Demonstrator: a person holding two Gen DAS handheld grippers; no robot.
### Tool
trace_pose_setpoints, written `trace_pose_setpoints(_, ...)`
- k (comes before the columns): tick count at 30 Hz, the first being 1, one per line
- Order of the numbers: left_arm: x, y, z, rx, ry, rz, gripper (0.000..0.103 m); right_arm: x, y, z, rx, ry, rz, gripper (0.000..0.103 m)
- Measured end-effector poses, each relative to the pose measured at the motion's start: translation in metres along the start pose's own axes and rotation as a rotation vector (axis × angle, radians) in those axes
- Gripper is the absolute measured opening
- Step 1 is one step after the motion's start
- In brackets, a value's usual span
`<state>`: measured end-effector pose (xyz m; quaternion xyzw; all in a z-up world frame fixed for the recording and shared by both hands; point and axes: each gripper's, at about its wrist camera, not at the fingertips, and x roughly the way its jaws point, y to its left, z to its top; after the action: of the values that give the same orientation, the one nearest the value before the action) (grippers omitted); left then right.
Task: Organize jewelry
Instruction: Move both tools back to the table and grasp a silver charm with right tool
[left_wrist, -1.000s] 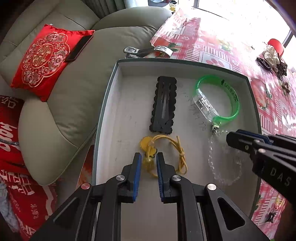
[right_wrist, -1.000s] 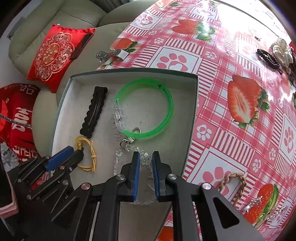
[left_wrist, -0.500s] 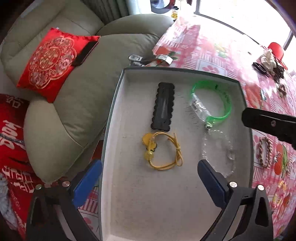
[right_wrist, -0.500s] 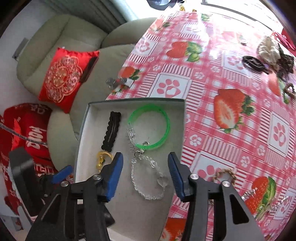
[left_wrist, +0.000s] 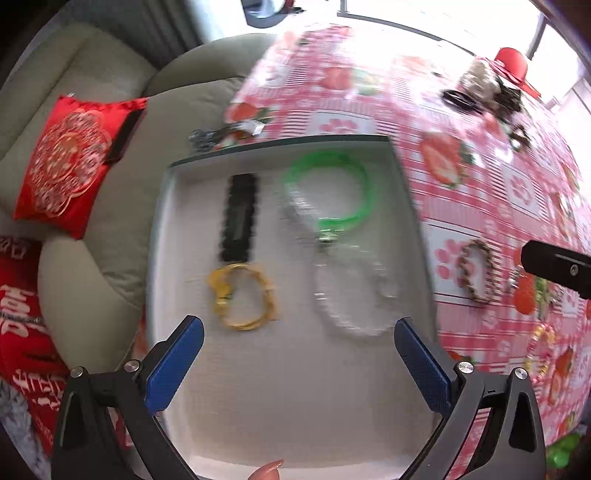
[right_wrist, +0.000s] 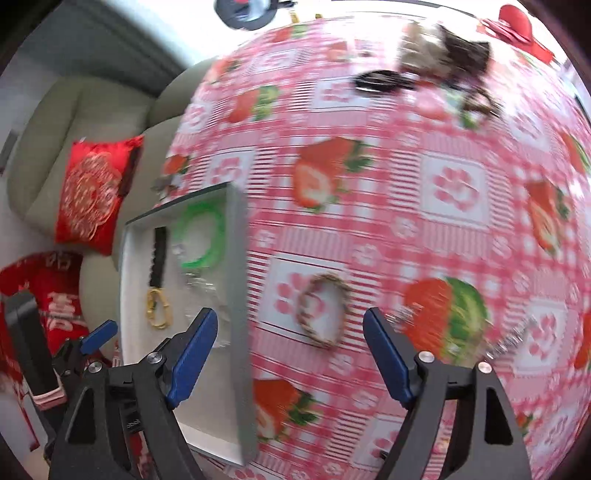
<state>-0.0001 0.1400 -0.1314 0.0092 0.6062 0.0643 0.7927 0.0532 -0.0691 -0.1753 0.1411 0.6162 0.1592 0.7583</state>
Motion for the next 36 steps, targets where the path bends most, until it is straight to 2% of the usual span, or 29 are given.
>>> trace_pose_setpoints(11, -0.010, -0.066, 0.018, 0.144, -0.013, -0.052, 0.103, -0.030, -0.092, -0.031, 0.183, -0.001, -0.105, 0.083)
trace_pose_setpoints(18, -0.008, -0.096, 0.029, 0.186, -0.019, -0.074, 0.103, -0.041, -0.141, -0.046, 0.303, -0.002, -0.160, 0.083)
trace_pose_setpoints(22, -0.005, -0.113, 0.038, 0.196, -0.007, -0.103, 0.103, -0.044, -0.156, -0.049, 0.350, -0.007, -0.177, 0.083)
trace_pose_setpoints(29, 0.011, -0.139, 0.052, 0.228, 0.010, -0.112, 0.103, -0.043, -0.174, -0.048, 0.422, -0.017, -0.186, 0.083)
trace_pose_setpoints(36, 0.035, -0.150, 0.052, 0.253, 0.033, -0.070, 0.103, -0.036, -0.179, -0.039, 0.449, -0.037, -0.200, 0.083)
